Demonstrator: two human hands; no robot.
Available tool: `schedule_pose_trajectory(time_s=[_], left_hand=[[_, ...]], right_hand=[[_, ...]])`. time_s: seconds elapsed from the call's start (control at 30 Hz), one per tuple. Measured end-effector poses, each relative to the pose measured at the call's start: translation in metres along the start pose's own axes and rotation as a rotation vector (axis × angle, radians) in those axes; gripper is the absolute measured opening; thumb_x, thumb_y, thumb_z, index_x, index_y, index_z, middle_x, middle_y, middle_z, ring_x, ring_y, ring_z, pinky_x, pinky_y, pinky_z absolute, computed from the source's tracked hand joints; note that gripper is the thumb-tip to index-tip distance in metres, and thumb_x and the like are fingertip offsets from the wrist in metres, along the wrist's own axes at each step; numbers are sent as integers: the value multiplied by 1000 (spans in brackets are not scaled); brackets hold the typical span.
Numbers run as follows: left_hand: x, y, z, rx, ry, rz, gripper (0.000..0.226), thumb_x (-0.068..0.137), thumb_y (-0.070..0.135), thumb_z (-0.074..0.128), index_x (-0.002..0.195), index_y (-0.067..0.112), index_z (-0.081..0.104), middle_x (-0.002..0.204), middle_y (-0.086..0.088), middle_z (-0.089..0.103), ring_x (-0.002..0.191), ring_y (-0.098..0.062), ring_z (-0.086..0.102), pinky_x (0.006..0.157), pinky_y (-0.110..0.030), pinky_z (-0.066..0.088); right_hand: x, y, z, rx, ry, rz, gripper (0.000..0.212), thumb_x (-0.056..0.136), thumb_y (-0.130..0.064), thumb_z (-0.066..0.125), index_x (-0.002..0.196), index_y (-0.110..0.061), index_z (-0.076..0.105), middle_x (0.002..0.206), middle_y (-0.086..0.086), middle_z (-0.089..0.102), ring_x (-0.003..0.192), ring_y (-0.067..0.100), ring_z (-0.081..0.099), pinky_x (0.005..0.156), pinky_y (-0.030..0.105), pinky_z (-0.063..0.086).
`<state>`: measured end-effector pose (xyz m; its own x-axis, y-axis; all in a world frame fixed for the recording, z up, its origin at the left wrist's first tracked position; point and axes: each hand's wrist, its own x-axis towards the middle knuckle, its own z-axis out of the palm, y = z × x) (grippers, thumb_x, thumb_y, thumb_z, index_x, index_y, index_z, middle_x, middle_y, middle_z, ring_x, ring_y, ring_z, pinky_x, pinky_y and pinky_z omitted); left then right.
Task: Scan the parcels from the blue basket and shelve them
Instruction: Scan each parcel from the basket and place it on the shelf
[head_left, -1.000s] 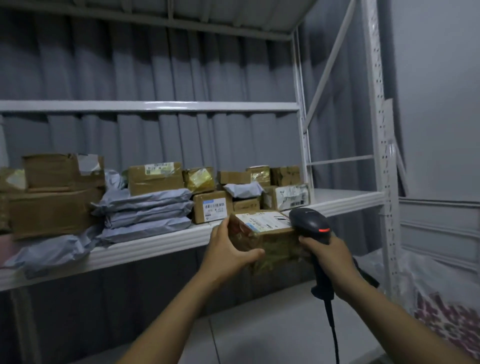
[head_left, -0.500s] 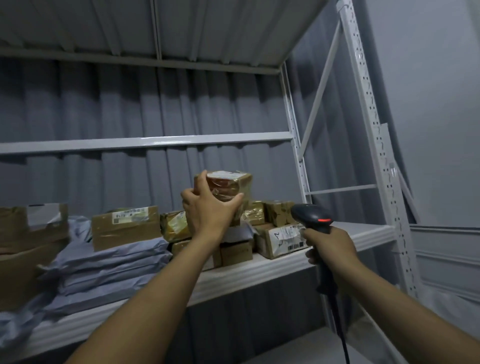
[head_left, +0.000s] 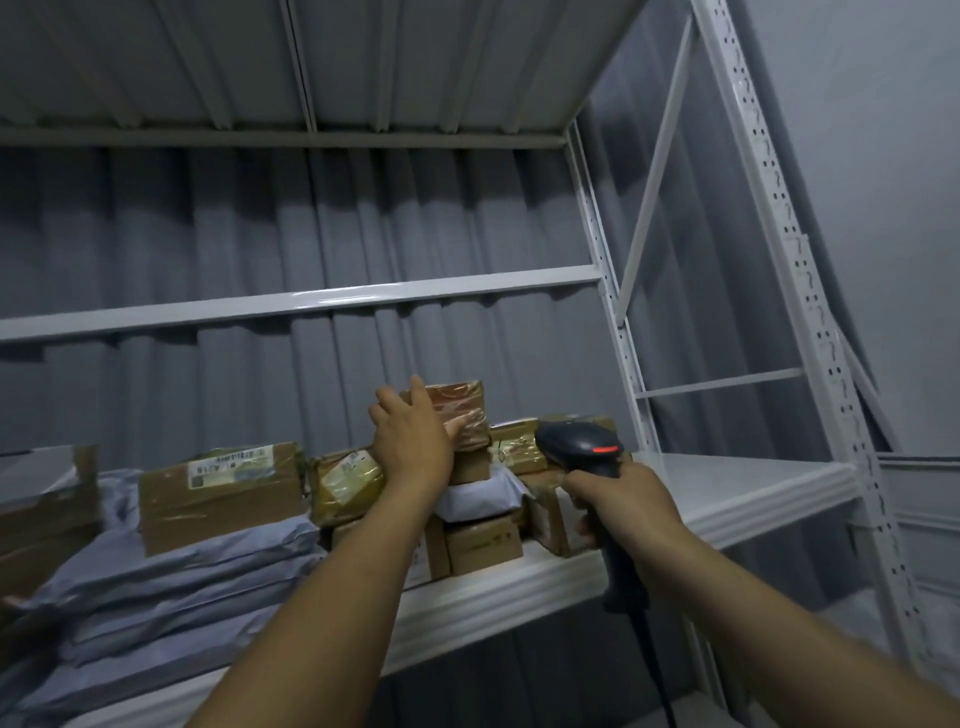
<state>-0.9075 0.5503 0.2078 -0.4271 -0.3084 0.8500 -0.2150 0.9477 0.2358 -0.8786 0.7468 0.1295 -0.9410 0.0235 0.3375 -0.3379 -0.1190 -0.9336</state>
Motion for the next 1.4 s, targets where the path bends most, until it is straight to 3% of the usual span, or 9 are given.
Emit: schedule_pose_trajectory(time_s=[0.07, 0.23, 0.37, 0.47, 0.67, 0.83, 0.93, 1.07, 1.4], left_hand=[[-5, -8, 7, 76, 21, 134, 80, 90, 54, 55, 151, 19, 18, 151, -20, 20, 135, -36, 28, 103, -44, 40], [-18, -39, 15, 276, 111, 576, 63, 93, 50, 50, 149, 25, 33, 158, -16, 21, 144, -40, 19, 115, -56, 16], [-14, -45, 14, 369, -105, 482, 70, 97, 57, 34, 155, 27, 7, 162, -10, -4, 148, -34, -4, 117, -54, 1], [-7, -43, 13, 428, -233, 443, 75, 95, 61, 34, 155, 27, 4, 163, -8, -3, 149, -34, -2, 117, -56, 1], [-17, -32, -8, 357, -239, 433, 79, 92, 60, 44, 154, 23, 13, 161, -8, 14, 147, -31, 10, 117, -55, 8], [-60, -46, -36, 169, -169, 486, 59, 90, 52, 52, 139, 20, 43, 144, -12, 40, 129, -31, 39, 104, -46, 36], [-105, -62, -48, 91, -207, 483, 55, 90, 51, 52, 134, 18, 49, 136, -13, 47, 122, -33, 45, 94, -44, 43], [-188, -91, -58, -30, -297, 438, 56, 90, 50, 49, 131, 13, 55, 137, -18, 48, 124, -38, 45, 101, -49, 40], [-433, -187, -24, -28, -796, 274, 56, 95, 47, 49, 142, 18, 43, 149, -10, 36, 135, -28, 35, 106, -39, 34]], right_hand=[[0, 4, -2, -10, 3, -4, 19, 75, -17, 70, 84, 0, 69, 62, 13, 65, 52, 25, 61, 55, 31, 50], [-13, 8, -9, -40, 5, -35, 18, 80, -18, 72, 88, -3, 67, 76, 15, 66, 56, 23, 61, 54, 31, 51], [-19, 6, -10, -70, 16, -24, 16, 82, -17, 71, 89, -4, 67, 79, 14, 67, 56, 21, 61, 50, 28, 48], [-26, 1, -8, -78, -4, 6, 16, 83, -14, 69, 92, -1, 66, 75, 14, 64, 57, 21, 58, 51, 28, 48], [-49, -8, -9, -126, -37, 37, 22, 82, -9, 67, 95, 8, 66, 69, 15, 60, 52, 22, 56, 47, 26, 46], [-95, -5, -16, -243, -54, -1, 14, 80, -16, 70, 83, -2, 67, 72, 11, 67, 54, 20, 62, 50, 28, 50], [-136, 13, -18, -292, -74, 6, 13, 80, -17, 71, 75, -6, 66, 66, 10, 64, 56, 22, 61, 51, 30, 49], [-191, 52, -19, -340, -80, 48, 13, 79, -17, 72, 73, -8, 65, 65, 11, 64, 54, 21, 60, 52, 31, 50], [-307, 191, -12, -521, -264, 279, 16, 82, -22, 72, 76, -12, 62, 58, 5, 63, 42, 11, 55, 43, 16, 42]])
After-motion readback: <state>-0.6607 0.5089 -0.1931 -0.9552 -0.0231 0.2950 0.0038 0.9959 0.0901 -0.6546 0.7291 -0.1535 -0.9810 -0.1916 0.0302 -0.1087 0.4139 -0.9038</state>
